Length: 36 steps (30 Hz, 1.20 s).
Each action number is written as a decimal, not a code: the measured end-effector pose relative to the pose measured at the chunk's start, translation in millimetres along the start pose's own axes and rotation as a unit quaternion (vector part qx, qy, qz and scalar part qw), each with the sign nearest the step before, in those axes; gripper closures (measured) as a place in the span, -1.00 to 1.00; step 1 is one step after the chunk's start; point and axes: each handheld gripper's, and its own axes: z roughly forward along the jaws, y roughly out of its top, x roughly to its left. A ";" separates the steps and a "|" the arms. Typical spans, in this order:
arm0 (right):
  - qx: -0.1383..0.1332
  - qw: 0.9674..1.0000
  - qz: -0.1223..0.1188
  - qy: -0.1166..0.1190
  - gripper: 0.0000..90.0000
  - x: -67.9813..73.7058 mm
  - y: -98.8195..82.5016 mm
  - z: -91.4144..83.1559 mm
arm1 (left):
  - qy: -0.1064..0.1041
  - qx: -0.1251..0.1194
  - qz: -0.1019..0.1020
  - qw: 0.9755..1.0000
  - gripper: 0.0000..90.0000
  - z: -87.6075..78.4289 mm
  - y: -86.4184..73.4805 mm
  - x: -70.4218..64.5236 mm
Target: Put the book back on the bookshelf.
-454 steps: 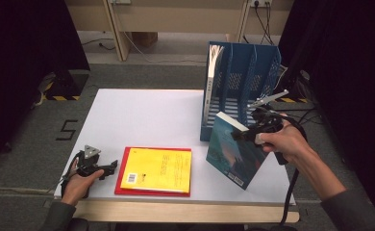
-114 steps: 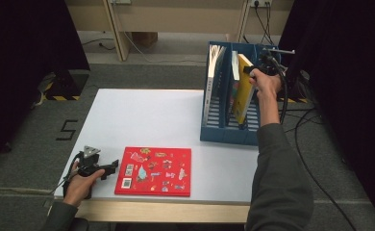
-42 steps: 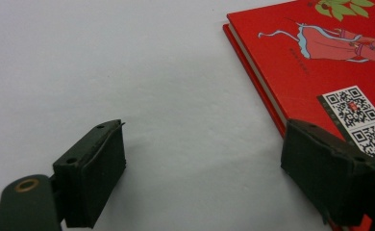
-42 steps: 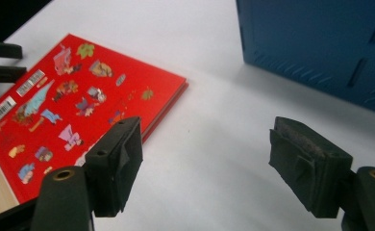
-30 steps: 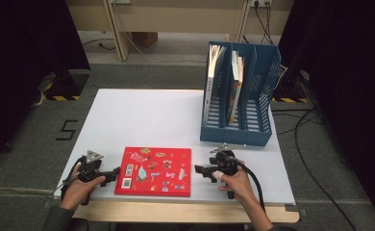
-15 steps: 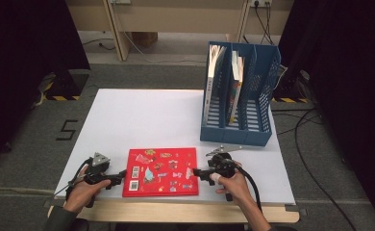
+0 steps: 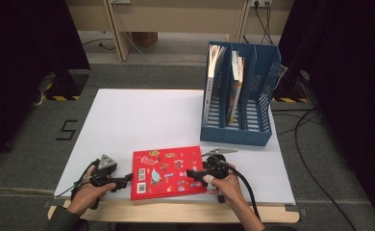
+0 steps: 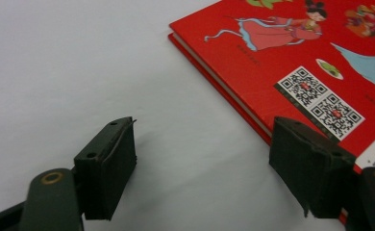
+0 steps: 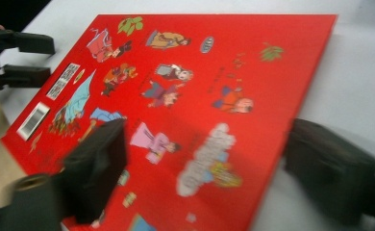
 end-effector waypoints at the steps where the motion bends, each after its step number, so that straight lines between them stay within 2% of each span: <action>1: -0.005 1.000 0.003 -0.011 -0.57 -1.6 0.2 -1.5 | 0.000 0.001 0.003 1.000 -0.47 0.6 0.3 -0.8; 3: -0.015 0.999 0.019 -0.021 -0.58 -6.0 -0.5 -4.0 | 0.001 -0.003 0.001 1.000 -0.50 1.0 -0.1 -1.5; 5: -0.020 0.999 0.028 -0.010 -0.62 -9.1 -1.0 -4.5 | 0.003 -0.001 0.000 1.000 -0.50 0.6 -0.2 -2.3; 8: -0.033 0.998 0.048 0.001 -0.62 -5.6 -3.9 -1.8 | 0.003 0.000 0.001 1.000 -0.44 -0.2 0.1 -5.8; 10: -0.036 0.998 0.043 -0.013 -0.60 -2.1 -5.0 -0.9 | 0.002 0.000 0.002 1.000 -0.34 -0.9 0.0 -7.3; 14: -0.045 0.997 0.057 -0.029 -0.42 -0.6 -7.0 -2.2 | 0.001 0.001 0.002 1.000 -0.29 -1.2 0.2 -7.9; 18: -0.047 0.993 0.108 -0.026 -0.27 -4.6 -3.4 -5.5 | 0.000 0.002 0.002 1.000 -0.29 -0.8 0.8 -8.0; 20: -0.044 0.994 0.097 -0.030 -0.27 -3.9 -1.8 -6.3 | 0.000 0.001 0.001 1.000 -0.28 -0.7 0.7 -8.0; 22: -0.048 0.992 0.113 -0.013 -0.22 -6.0 2.2 -11.2 | 0.000 0.001 0.001 1.000 -0.28 -0.6 0.6 -7.8; 25: -0.067 0.990 0.121 0.006 -0.15 -6.8 10.8 -21.0 | 0.000 0.000 -0.001 1.000 -0.28 -0.5 0.6 -7.6; 27: -0.080 0.990 0.115 0.018 -0.12 -2.7 22.0 -29.4 | 0.001 0.002 0.000 1.000 -0.27 -0.6 0.7 -7.3; 30: -0.096 0.991 0.085 0.033 -0.06 11.2 46.5 -42.9 | 0.002 0.001 0.001 1.000 -0.26 -0.6 0.5 -7.4; 34: -0.093 0.993 0.036 0.057 0.04 37.4 83.3 -57.5 | 0.003 -0.004 -0.003 1.000 -0.25 0.1 0.2 -6.9; 36: -0.082 0.995 0.010 0.060 0.07 53.2 99.5 -62.3 | 0.001 -0.006 -0.003 1.000 -0.26 0.0 -0.1 -6.2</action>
